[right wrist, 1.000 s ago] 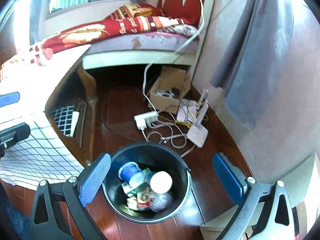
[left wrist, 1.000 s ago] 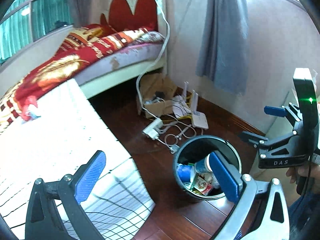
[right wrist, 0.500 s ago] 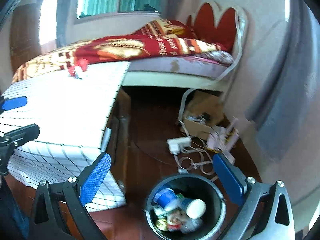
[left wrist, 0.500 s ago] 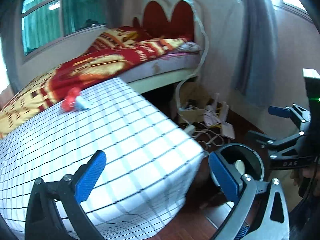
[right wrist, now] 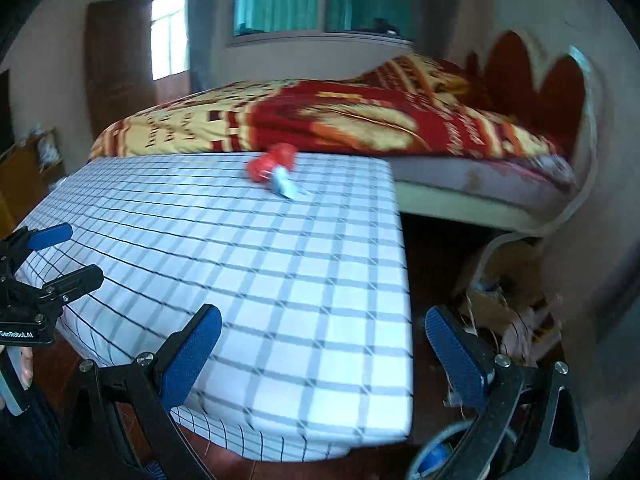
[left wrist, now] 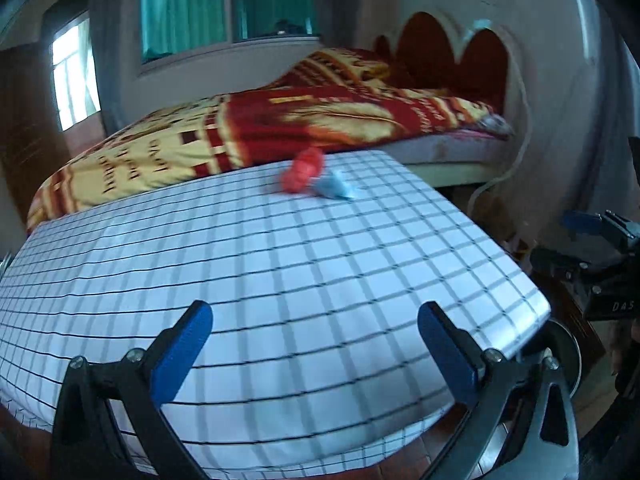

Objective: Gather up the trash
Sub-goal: 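Move both open tools back toward the red bag and blue tissue, then grasp the light-blue tissue with the right tool while the left tool grasps the red bag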

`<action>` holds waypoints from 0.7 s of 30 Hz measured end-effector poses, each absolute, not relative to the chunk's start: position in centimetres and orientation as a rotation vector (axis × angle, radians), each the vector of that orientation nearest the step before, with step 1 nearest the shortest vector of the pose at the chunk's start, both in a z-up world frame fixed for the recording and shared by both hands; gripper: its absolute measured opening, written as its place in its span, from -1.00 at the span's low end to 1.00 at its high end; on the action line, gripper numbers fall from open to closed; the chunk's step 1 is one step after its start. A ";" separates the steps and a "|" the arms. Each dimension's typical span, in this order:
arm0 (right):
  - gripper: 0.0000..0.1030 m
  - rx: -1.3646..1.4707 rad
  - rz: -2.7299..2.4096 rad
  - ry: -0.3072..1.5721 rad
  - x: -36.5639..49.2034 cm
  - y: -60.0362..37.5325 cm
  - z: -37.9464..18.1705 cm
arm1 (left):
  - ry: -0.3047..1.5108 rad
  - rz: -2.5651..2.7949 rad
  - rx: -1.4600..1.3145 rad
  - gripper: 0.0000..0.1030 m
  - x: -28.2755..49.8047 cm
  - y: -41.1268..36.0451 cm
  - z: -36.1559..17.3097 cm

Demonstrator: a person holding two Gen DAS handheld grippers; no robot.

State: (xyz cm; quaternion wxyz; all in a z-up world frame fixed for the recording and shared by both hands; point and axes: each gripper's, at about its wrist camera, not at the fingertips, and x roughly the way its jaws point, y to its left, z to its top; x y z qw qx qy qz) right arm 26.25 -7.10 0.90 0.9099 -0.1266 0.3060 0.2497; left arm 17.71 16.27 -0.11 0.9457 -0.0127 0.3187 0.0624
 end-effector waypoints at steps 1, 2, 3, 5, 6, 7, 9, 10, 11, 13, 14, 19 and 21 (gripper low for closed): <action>1.00 -0.278 0.528 0.631 26.6 -5.8 1.1 | 0.642 0.140 -0.039 0.99 17.8 17.3 0.0; 1.00 -0.289 0.548 0.635 27.1 -4.3 1.3 | 0.638 0.147 -0.051 0.99 18.0 18.1 -0.1; 1.00 -0.293 0.565 0.635 27.7 -3.3 1.5 | 0.638 0.152 -0.062 0.99 18.3 18.9 -0.2; 1.00 -0.322 0.583 0.628 29.2 -1.1 1.5 | 0.643 0.156 -0.068 0.99 19.1 20.0 -0.7; 1.00 -0.333 0.592 0.630 30.1 0.0 1.4 | 0.652 0.159 -0.065 0.99 19.9 20.4 -1.0; 0.99 -0.337 0.601 0.630 30.7 0.7 1.3 | 0.660 0.164 -0.060 0.99 20.9 21.0 -1.4; 0.94 -0.340 0.614 0.640 33.2 2.5 0.9 | 0.667 0.171 -0.065 0.99 22.3 21.8 -1.8; 0.82 -0.341 0.619 0.645 34.1 3.2 0.8 | 0.673 0.175 -0.071 0.99 23.2 22.5 -2.0; 0.74 -0.344 0.628 0.652 35.5 4.1 0.5 | 0.676 0.178 -0.074 0.99 23.9 23.0 -2.1; 0.73 -0.366 0.630 0.660 37.7 5.8 -0.1 | 0.689 0.184 -0.071 0.99 26.2 23.9 -2.6; 0.73 -0.371 0.633 0.667 39.0 6.7 -0.6 | 0.694 0.188 -0.070 0.98 27.1 24.1 -2.8; 0.62 -0.374 0.643 0.738 44.4 9.5 -3.6 | 0.728 0.161 -0.069 0.90 32.7 24.3 -4.0; 0.48 -0.374 0.654 0.770 46.4 10.4 -4.9 | 0.745 0.150 -0.061 0.88 34.6 24.0 -4.5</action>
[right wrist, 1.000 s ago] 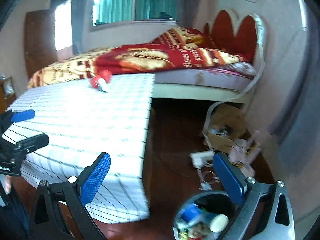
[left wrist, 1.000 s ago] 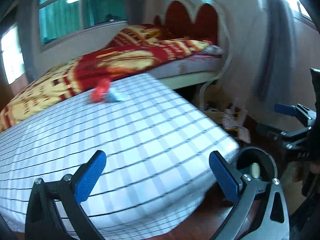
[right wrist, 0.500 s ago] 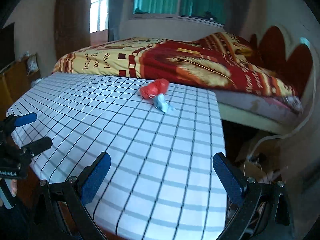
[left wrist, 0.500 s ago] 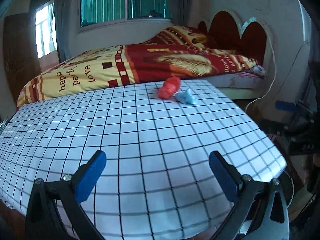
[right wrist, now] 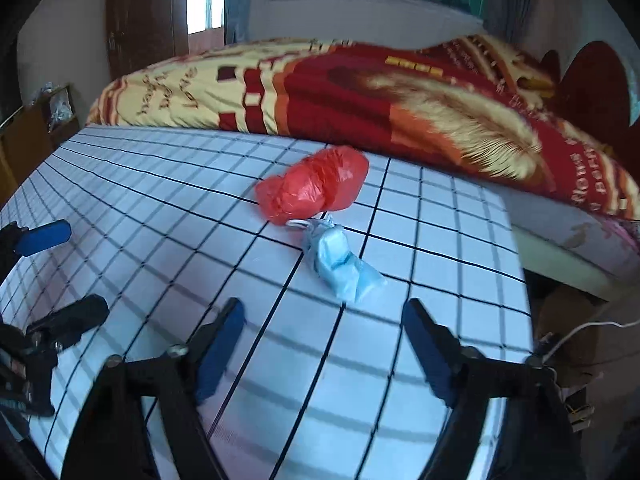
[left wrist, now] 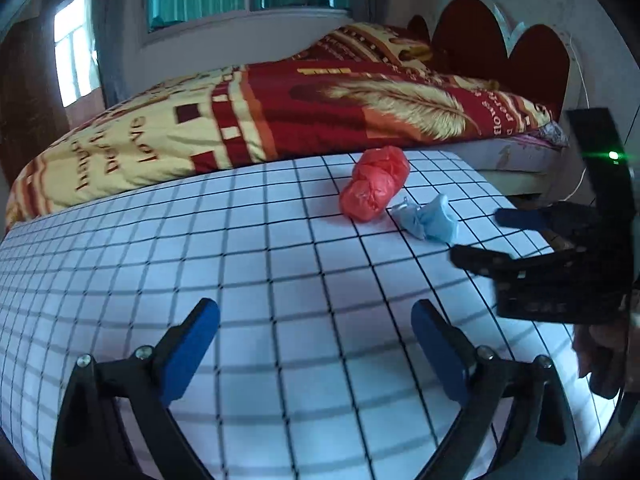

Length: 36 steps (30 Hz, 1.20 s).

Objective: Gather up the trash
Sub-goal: 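Grasp the light-blue tissue with the right tool while the left tool grasps the red bag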

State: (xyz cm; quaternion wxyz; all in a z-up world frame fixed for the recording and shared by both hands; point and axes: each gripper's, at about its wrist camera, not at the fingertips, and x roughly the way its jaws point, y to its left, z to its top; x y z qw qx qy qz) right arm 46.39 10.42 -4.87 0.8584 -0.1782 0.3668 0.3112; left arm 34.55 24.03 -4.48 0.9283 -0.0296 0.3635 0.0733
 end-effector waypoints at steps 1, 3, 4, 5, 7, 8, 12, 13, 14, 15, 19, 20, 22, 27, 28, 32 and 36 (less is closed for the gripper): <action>0.47 -0.374 0.659 0.780 47.1 10.8 -5.3 | 0.750 0.145 -0.060 0.87 35.2 23.9 -4.6; 0.37 -0.378 0.662 0.794 48.8 11.6 -6.1 | 0.756 0.138 -0.070 0.87 36.5 24.0 -4.8; 0.06 -0.370 0.677 0.804 49.5 11.8 -6.4 | 0.758 0.134 -0.074 0.87 37.1 23.9 -4.9; -0.51 -0.366 0.692 0.820 50.2 12.0 -6.7 | 0.760 0.127 -0.079 0.87 37.7 23.8 -5.0; -0.64 -0.358 0.685 0.831 51.4 11.7 -6.8 | 0.763 0.110 -0.078 0.87 39.3 23.4 -5.1; -0.64 -0.353 0.670 0.822 52.1 11.1 -6.6 | 0.764 0.102 -0.074 0.86 40.0 23.2 -5.1; -0.64 -0.302 0.620 0.838 55.0 8.6 -6.4 | 0.770 0.077 -0.051 0.74 43.5 22.1 -5.6; -0.64 -0.293 0.614 0.842 55.6 8.2 -6.4 | 0.774 0.079 -0.040 0.71 44.5 21.9 -5.8; -0.64 -0.284 0.608 0.843 56.1 7.7 -6.5 | 0.777 0.082 -0.039 0.70 45.1 21.8 -5.9; -0.64 -0.275 0.608 0.844 56.5 7.4 -6.5 | 0.786 0.076 -0.046 0.69 45.9 21.8 -6.1; -0.64 -0.250 0.607 0.853 57.7 7.3 -6.6 | 0.805 0.066 -0.034 0.64 48.5 21.3 -6.2; -0.64 -0.248 0.606 0.855 57.9 7.4 -6.6 | 0.811 0.065 -0.029 0.60 49.1 21.1 -6.2; -0.64 -0.239 0.606 0.867 58.4 7.7 -6.6 | 0.831 0.064 -0.013 0.53 50.0 20.7 -6.4; -0.81 -0.202 0.617 0.877 58.0 7.2 -6.3 | 0.849 0.068 0.004 -0.30 50.1 20.2 -6.7; -0.81 -0.202 0.618 0.870 57.6 6.9 -6.1 | 0.836 0.054 -0.005 -0.31 49.3 20.0 -6.4; -0.81 -0.239 0.618 0.815 54.5 5.3 -4.5 | 0.796 0.012 -0.002 -0.34 45.4 19.0 -5.0; -0.81 -0.225 0.618 0.783 50.7 2.9 -3.0 | 0.765 -0.003 -0.010 -0.34 40.4 18.1 -3.5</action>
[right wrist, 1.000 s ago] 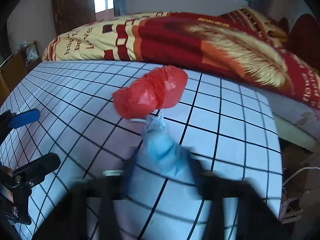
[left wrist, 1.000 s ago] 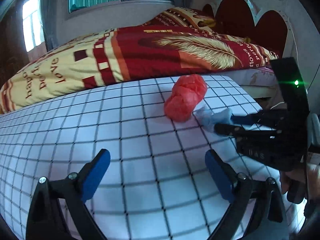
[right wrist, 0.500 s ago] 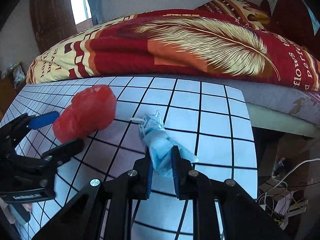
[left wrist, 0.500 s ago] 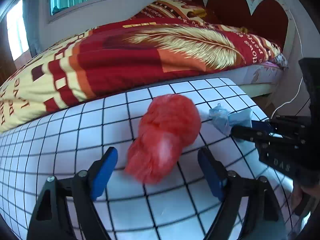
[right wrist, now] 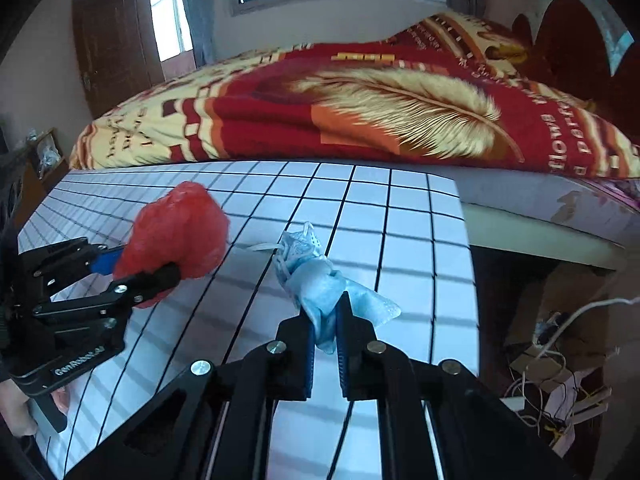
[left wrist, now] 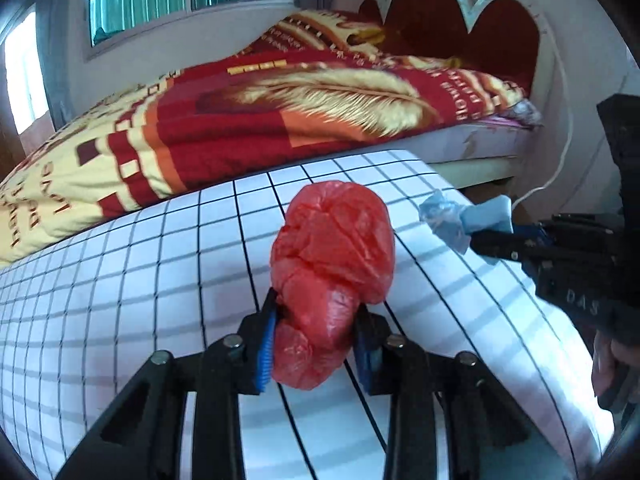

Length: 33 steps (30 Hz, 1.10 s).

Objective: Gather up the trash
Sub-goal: 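Grasp the light-blue tissue with the right tool while the left tool grasps the red bag, then carry the red bag and blue tissue over the black bin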

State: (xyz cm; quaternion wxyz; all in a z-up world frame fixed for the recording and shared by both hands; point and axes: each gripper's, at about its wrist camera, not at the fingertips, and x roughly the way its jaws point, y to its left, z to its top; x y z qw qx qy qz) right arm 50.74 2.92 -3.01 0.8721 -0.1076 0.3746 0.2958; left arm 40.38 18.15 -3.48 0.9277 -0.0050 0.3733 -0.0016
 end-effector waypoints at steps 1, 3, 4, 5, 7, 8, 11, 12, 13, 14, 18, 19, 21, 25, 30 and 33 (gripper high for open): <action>-0.81 -0.213 0.618 0.775 49.8 2.3 -2.6 | 0.757 -0.001 -0.024 -0.34 38.9 18.1 -3.1; -0.81 -0.194 0.618 0.766 47.5 1.2 -2.0 | 0.744 0.005 -0.030 -0.34 36.5 17.7 -2.7; -0.81 -0.191 0.617 0.758 46.4 0.7 -1.6 | 0.741 0.009 -0.031 -0.34 35.3 17.5 -2.5; -0.81 -0.193 0.619 0.751 45.1 0.4 -1.4 | 0.738 0.013 -0.036 -0.34 34.4 17.3 -2.3; -0.81 -0.196 0.622 0.738 42.8 -0.1 -0.9 | 0.732 0.005 -0.053 -0.34 32.1 16.9 -1.9; -0.81 -0.196 0.626 0.733 41.5 -0.4 -0.7 | 0.730 0.006 -0.060 -0.34 31.0 16.7 -1.8; -0.81 -0.201 0.630 0.709 38.1 -1.2 -0.1 | 0.724 0.000 -0.069 -0.34 28.2 15.9 -1.5; -0.81 -0.198 0.631 0.703 37.1 -1.5 0.1 | 0.719 -0.001 -0.065 -0.34 27.5 15.7 -1.4; -0.81 -0.191 0.633 0.698 36.2 -1.9 0.3 | 0.716 -0.002 -0.059 -0.34 26.7 15.2 -1.1; -0.81 -0.179 0.632 0.691 35.0 -2.5 0.6 | 0.712 -0.006 -0.055 -0.34 25.9 14.8 -1.0; -0.81 -0.151 0.619 0.674 31.6 -4.5 1.5 | 0.688 -0.021 -0.050 -0.34 23.2 13.6 0.1; -0.81 -0.144 0.611 0.669 30.7 -5.1 1.7 | 0.677 -0.031 -0.054 -0.34 22.3 13.3 0.4; -0.81 -0.127 0.596 0.663 29.2 -6.5 2.3 | 0.659 -0.040 -0.051 -0.34 21.2 12.5 0.9; -0.81 -0.107 0.565 0.650 26.6 -9.0 2.9 | 0.633 -0.059 -0.047 -0.34 19.3 11.2 1.1; -0.81 -0.099 0.534 0.648 24.3 -11.4 2.7 | 0.626 -0.087 -0.073 -0.34 18.0 10.3 0.9; -0.81 -0.101 0.506 0.647 23.6 -13.0 2.2 | 0.631 -0.115 -0.057 -0.34 18.1 9.0 0.7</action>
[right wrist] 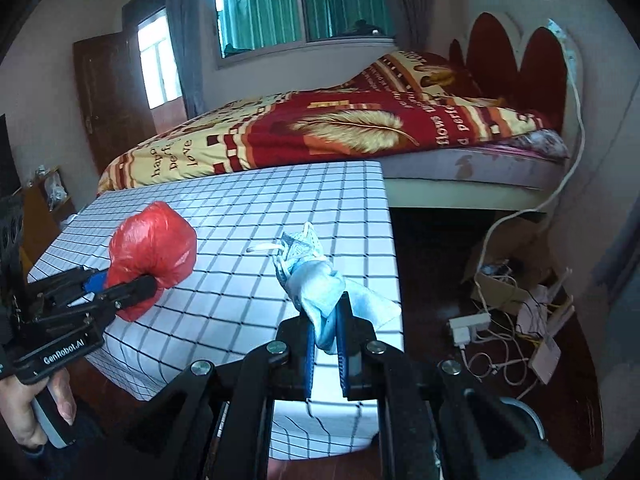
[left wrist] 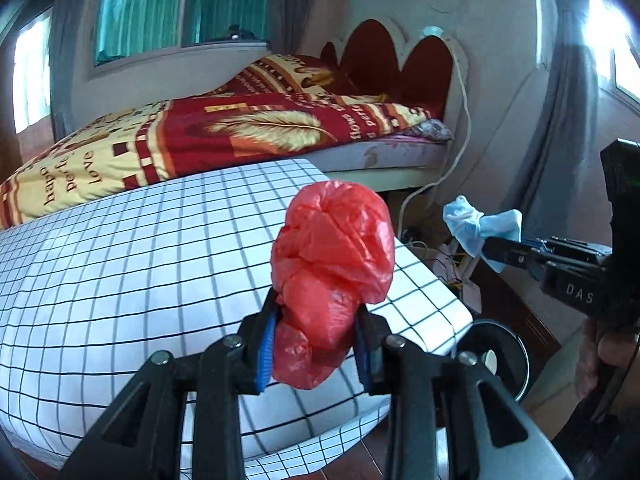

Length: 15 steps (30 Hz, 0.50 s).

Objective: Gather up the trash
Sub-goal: 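Carry the red bag and blue tissue over the black bin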

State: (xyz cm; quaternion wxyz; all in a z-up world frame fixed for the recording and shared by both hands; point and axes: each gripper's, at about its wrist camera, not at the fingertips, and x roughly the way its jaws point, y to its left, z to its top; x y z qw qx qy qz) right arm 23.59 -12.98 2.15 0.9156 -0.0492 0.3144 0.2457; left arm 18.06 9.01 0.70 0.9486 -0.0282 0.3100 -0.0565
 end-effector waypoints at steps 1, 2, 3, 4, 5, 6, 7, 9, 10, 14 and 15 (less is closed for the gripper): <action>-0.81 -0.097 0.499 0.650 23.5 -13.5 2.0 | 0.633 -0.126 -0.052 -0.34 18.2 8.4 0.7; -0.81 -0.092 0.488 0.652 23.4 -14.2 1.7 | 0.634 -0.139 -0.042 -0.34 18.4 7.8 0.6; -0.81 -0.087 0.479 0.653 23.3 -14.6 1.5 | 0.633 -0.148 -0.037 -0.34 18.4 7.2 0.6; -0.81 -0.080 0.469 0.657 23.3 -15.3 1.3 | 0.633 -0.161 -0.031 -0.34 18.6 6.6 0.6; -0.81 -0.068 0.459 0.665 23.4 -16.1 1.0 | 0.633 -0.172 -0.026 -0.34 18.8 5.9 0.6; -0.81 -0.063 0.451 0.669 23.4 -16.8 0.8 | 0.631 -0.181 -0.020 -0.34 18.6 5.3 0.6; -0.81 -0.062 0.443 0.670 23.3 -17.3 0.6 | 0.630 -0.188 -0.015 -0.34 18.6 4.8 0.6; -0.81 -0.057 0.425 0.673 23.2 -18.6 0.3 | 0.631 -0.204 -0.004 -0.34 18.4 3.7 0.5; -0.81 -0.052 0.415 0.675 23.2 -19.3 0.2 | 0.633 -0.215 0.002 -0.34 18.4 3.0 0.4; -0.81 -0.028 0.372 0.678 22.8 -22.1 -0.3 | 0.647 -0.254 0.027 -0.34 18.5 0.9 -0.1; -0.81 -0.024 0.359 0.678 22.7 -22.9 -0.3 | 0.650 -0.265 0.032 -0.34 18.6 0.4 -0.2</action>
